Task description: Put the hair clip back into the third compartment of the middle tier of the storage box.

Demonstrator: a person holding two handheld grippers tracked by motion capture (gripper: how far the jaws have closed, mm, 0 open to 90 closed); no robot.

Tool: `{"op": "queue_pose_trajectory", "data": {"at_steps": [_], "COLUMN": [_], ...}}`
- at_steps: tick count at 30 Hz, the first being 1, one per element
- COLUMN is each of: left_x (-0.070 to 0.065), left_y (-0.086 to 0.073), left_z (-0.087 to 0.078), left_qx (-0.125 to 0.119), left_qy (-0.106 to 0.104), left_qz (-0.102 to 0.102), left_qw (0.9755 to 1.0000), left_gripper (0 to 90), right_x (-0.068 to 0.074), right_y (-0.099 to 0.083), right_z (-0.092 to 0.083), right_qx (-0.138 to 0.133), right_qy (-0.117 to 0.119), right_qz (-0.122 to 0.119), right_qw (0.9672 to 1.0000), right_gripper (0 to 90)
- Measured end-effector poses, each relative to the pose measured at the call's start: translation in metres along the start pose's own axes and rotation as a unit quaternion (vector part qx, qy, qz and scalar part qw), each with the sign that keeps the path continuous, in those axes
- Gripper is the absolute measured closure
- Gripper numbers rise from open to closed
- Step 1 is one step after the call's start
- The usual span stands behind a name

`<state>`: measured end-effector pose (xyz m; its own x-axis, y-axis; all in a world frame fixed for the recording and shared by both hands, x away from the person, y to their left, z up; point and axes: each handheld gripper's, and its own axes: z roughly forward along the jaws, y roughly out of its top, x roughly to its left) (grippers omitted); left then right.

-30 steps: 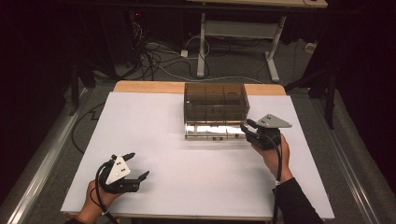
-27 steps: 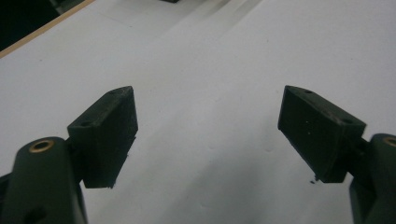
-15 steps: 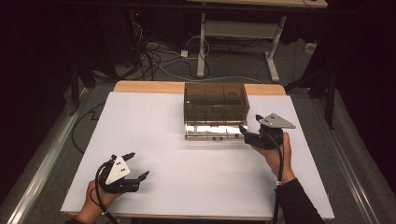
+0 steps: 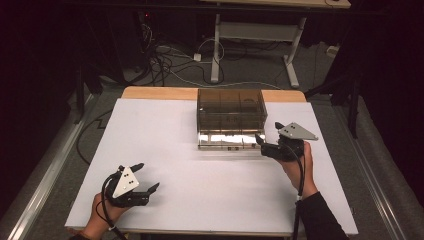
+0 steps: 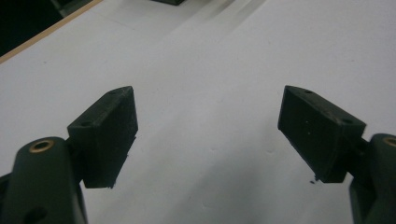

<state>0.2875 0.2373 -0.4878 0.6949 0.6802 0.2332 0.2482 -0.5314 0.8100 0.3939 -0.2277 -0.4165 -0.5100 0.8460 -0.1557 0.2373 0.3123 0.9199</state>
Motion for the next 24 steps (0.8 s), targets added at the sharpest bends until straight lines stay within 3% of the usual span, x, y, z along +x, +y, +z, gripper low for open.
{"op": "queue_pose_trajectory", "data": {"at_steps": [13, 24], "left_x": [0.0, 0.0], "left_y": [0.0, 0.0], "left_z": [-0.002, -0.002], "left_qx": [-0.004, -0.004], "left_qy": [0.001, 0.002], "left_qz": [0.003, 0.004], "left_qw": [1.0, 1.0], "left_gripper": [18.8, 18.8], "right_x": [0.006, 0.011], "right_y": [0.004, 0.006], "right_z": [-0.012, -0.025], "right_qx": [-0.011, -0.028], "right_qy": [0.006, -0.003], "right_qz": [-0.016, -0.031], "right_qw": [0.9998, 0.9991], "right_gripper": [17.7, 18.1]}}
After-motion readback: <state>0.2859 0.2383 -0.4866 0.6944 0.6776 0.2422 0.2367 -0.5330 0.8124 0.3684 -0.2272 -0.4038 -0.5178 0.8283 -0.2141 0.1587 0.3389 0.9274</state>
